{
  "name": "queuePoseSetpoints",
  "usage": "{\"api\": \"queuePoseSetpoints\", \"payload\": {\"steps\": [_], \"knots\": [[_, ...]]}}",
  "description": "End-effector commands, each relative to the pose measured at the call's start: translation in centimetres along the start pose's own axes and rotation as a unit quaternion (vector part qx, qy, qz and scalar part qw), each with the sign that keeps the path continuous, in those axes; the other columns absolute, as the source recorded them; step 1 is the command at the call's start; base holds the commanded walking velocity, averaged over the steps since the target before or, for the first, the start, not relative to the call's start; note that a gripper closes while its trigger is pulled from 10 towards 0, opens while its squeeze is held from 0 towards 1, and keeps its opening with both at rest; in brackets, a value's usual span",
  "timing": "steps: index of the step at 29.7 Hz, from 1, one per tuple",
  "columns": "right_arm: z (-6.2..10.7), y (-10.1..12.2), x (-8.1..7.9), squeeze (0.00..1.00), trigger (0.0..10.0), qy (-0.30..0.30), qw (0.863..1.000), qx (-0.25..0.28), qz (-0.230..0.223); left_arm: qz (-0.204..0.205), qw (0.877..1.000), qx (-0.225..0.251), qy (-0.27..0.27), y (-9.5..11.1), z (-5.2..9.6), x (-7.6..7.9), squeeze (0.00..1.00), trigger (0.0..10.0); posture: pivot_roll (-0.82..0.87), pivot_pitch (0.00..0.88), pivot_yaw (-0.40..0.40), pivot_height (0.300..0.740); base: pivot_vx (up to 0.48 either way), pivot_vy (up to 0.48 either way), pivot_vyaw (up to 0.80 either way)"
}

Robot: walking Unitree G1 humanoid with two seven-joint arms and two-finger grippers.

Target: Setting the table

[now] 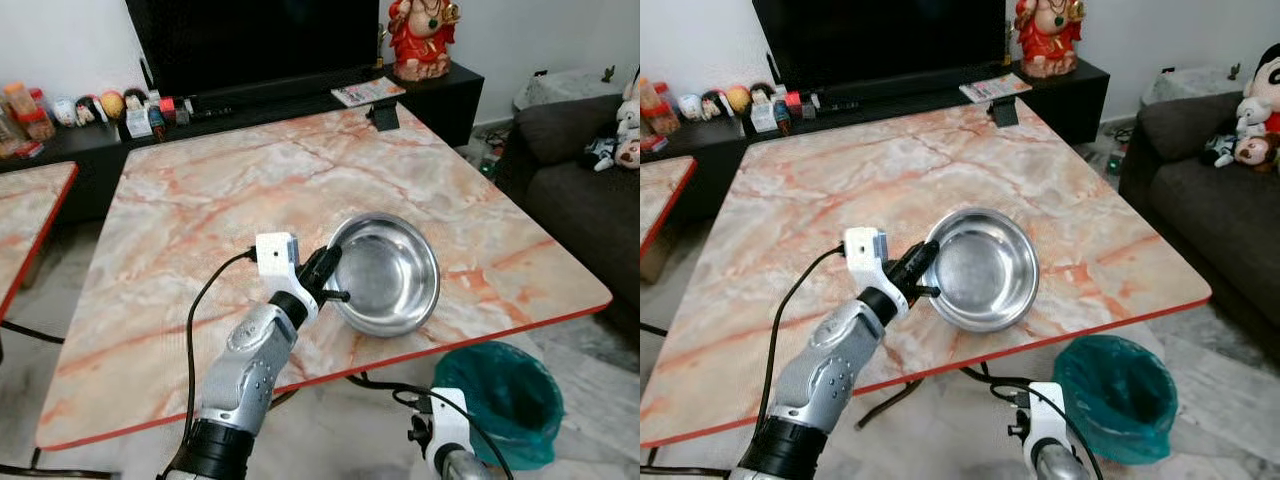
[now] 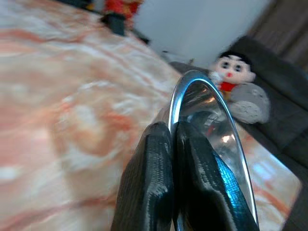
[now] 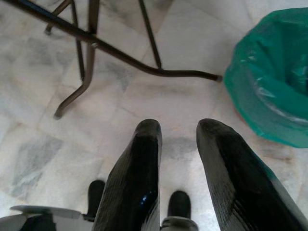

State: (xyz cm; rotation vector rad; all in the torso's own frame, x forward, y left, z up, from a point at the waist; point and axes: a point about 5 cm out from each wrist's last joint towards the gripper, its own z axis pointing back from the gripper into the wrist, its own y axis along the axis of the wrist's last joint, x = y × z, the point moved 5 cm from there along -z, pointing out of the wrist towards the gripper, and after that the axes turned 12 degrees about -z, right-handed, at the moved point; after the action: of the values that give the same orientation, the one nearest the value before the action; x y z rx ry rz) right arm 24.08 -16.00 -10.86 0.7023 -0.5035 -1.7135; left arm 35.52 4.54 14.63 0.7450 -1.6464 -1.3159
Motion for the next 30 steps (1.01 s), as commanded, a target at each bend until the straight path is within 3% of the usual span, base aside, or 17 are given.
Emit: {"api": "queuePoseSetpoints", "payload": {"steps": [1, 5, 6, 10, 14, 17, 21, 25, 30], "knots": [[0.0, -0.2, -0.3, 0.00, 10.0, 0.001, 1.000, -0.002, -0.008, 0.009, 1.000, -0.006, 0.017, 0.2, -0.4, -0.5, 0.00, 10.0, 0.03, 0.000, 0.065, 0.740, 0.000, 0.000, 0.00], [0.0, -0.2, -0.3, 0.00, 10.0, 0.000, 1.000, -0.002, -0.009, 0.055, 0.997, -0.031, 0.040, -0.5, -1.0, -0.8, 0.00, 10.0, 0.02, 0.000, 0.065, 0.740, 0.000, 0.000, 0.00], [0.0, -0.1, -0.3, 0.00, 10.0, 0.000, 1.000, -0.002, -0.010, 0.108, 0.991, -0.050, 0.054, -1.1, -1.5, -0.6, 0.00, 10.0, 0.03, 0.000, 0.064, 0.740, 0.000, 0.000, 0.00], [0.0, -0.1, -0.3, 0.00, 10.0, 0.001, 1.000, -0.002, -0.009, 0.186, 0.977, -0.085, 0.060, -2.4, -2.3, 0.5, 0.00, 10.0, 0.03, 0.000, 0.064, 0.740, 0.000, 0.000, 0.00], [-0.1, -0.1, -0.4, 0.00, 10.0, 0.001, 1.000, -0.001, -0.010, 0.215, 0.972, -0.090, 0.039, -2.4, -2.7, 1.9, 0.00, 10.0, 0.02, 0.000, 0.066, 0.740, 0.000, 0.000, 0.00], [-0.1, -0.1, -0.4, 0.00, 10.0, 0.000, 1.000, -0.001, -0.011, 0.204, 0.973, -0.099, 0.037, -2.7, -3.2, 2.7, 0.00, 10.0, 0.02, 0.000, 0.068, 0.740, 0.000, 0.000, 0.00], [-0.1, -0.1, -0.4, 0.00, 10.0, 0.001, 1.000, -0.001, -0.011, 0.206, 0.972, -0.100, 0.043, -2.8, -3.6, 2.8, 0.00, 10.0, 0.02, 0.000, 0.068, 0.740, 0.000, 0.000, 0.00], [0.0, -0.1, -0.4, 0.00, 10.0, 0.000, 1.000, -0.001, -0.013, 0.254, 0.960, -0.103, 0.061, -2.6, -4.7, 2.9, 0.00, 10.0, 0.01, 0.000, 0.072, 0.740, 0.000, 0.000, 0.00], [0.0, -0.2, -0.4, 0.00, 10.0, -0.001, 1.000, -0.001, -0.014, 0.286, 0.950, -0.095, 0.081, -2.4, -5.2, 2.6, 0.00, 10.0, 0.01, 0.000, 0.075, 0.740, 0.000, 0.000, 0.00]]}}
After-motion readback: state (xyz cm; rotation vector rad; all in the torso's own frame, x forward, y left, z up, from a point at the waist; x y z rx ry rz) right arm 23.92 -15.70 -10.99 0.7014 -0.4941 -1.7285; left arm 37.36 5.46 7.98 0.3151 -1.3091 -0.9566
